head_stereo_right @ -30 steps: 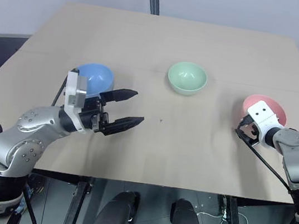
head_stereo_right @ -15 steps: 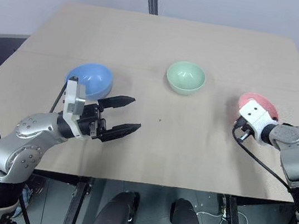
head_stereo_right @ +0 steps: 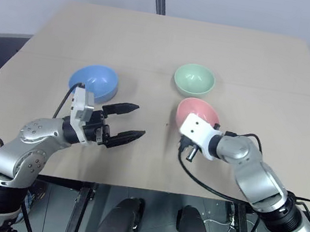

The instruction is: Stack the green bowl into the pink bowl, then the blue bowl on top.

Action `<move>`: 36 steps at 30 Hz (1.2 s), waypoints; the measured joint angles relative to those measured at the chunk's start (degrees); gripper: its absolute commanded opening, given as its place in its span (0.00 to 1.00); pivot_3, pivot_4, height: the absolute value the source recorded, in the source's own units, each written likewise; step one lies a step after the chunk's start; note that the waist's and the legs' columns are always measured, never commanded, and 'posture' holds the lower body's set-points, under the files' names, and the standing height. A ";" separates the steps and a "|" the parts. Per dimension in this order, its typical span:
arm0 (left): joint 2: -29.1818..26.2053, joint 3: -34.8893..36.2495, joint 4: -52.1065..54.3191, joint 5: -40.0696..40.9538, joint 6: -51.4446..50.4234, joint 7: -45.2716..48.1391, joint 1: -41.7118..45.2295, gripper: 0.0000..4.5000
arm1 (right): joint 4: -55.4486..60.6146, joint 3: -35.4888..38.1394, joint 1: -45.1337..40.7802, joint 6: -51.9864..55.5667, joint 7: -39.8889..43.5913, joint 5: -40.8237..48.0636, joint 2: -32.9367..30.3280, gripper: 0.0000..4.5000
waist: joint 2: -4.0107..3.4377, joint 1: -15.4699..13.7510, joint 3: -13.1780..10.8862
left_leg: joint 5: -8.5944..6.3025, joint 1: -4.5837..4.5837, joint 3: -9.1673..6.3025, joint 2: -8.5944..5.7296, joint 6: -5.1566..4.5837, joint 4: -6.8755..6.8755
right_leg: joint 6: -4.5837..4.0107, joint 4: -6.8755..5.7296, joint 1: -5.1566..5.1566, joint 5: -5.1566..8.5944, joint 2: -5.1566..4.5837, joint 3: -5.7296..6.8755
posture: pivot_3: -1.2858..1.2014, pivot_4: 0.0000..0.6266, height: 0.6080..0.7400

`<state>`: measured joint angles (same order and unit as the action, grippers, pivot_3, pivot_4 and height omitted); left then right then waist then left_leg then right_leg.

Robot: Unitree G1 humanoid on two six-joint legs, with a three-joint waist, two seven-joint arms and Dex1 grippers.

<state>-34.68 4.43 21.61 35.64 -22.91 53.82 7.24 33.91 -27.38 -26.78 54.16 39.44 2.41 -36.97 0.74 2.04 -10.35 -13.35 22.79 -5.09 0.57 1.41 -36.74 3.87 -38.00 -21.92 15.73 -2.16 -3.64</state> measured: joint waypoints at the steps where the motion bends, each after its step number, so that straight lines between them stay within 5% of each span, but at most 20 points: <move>1: 0.00 -0.07 -0.28 -0.17 0.10 0.15 0.20 1.00 | 0.29 -1.12 -0.46 0.45 -0.11 -0.45 0.09 0.01 | 0.00 0.06 0.00 | 0.00 0.00 0.00 0.00 0.00 0.00 | 0.00 0.00 0.00 0.00 0.00 0.00 | 0.52 0.24 1.00; 7: 0.00 -0.08 -0.89 -0.66 0.45 0.71 0.69 1.00 | 1.27 -3.87 -1.94 1.68 0.20 -1.99 -0.20 0.01 | 0.00 0.13 0.00 | 0.00 0.00 -0.01 0.00 0.00 0.00 | 0.00 0.01 0.00 0.00 0.00 0.00 | 0.52 0.24 1.00; 18: 0.05 -0.07 -0.89 -0.66 0.76 0.87 0.21 1.00 | 1.42 -4.02 -2.73 1.36 3.76 -0.70 -2.09 0.99 | 0.00 0.13 0.00 | 0.00 0.00 -0.01 0.00 0.00 0.00 | 0.00 0.01 0.00 0.00 -0.01 0.01 | 0.52 0.24 1.00; 25: 0.40 0.15 -0.87 0.47 0.69 0.72 -0.65 1.00 | 5.52 10.35 -3.22 10.86 10.77 14.20 0.61 1.00 | 0.02 0.10 -0.02 | 0.00 0.01 -0.04 0.00 -0.01 0.01 | 0.00 0.00 0.02 0.00 -0.01 0.03 | 0.52 0.24 1.00; 29: 2.99 2.27 -1.03 2.92 -0.66 -3.14 1.43 1.00 | -4.43 21.28 -11.35 10.47 11.68 20.24 1.82 1.00 | 0.04 0.11 -0.02 | 0.00 -0.05 -0.04 0.00 -0.01 -0.06 | 0.01 -0.03 0.06 -0.02 0.00 0.06 | 0.52 0.24 1.00; 36: 4.94 3.92 -2.43 2.21 -0.39 -7.70 3.18 1.00 | -29.11 16.67 -22.46 -2.92 5.77 10.60 3.00 1.00 | 0.03 0.35 -0.03 | 0.00 0.03 0.05 -0.01 0.00 0.06 | -0.01 -0.01 -0.07 -0.02 -0.01 -0.02 | 0.52 0.24 1.00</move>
<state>-29.73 8.35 19.18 37.85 -23.30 46.12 10.42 4.80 -10.71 -49.24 51.24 45.21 13.01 -33.96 0.77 2.39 -10.38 -13.35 22.82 -5.03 0.56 1.41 -36.68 3.87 -38.01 -22.00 15.71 -2.17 -3.66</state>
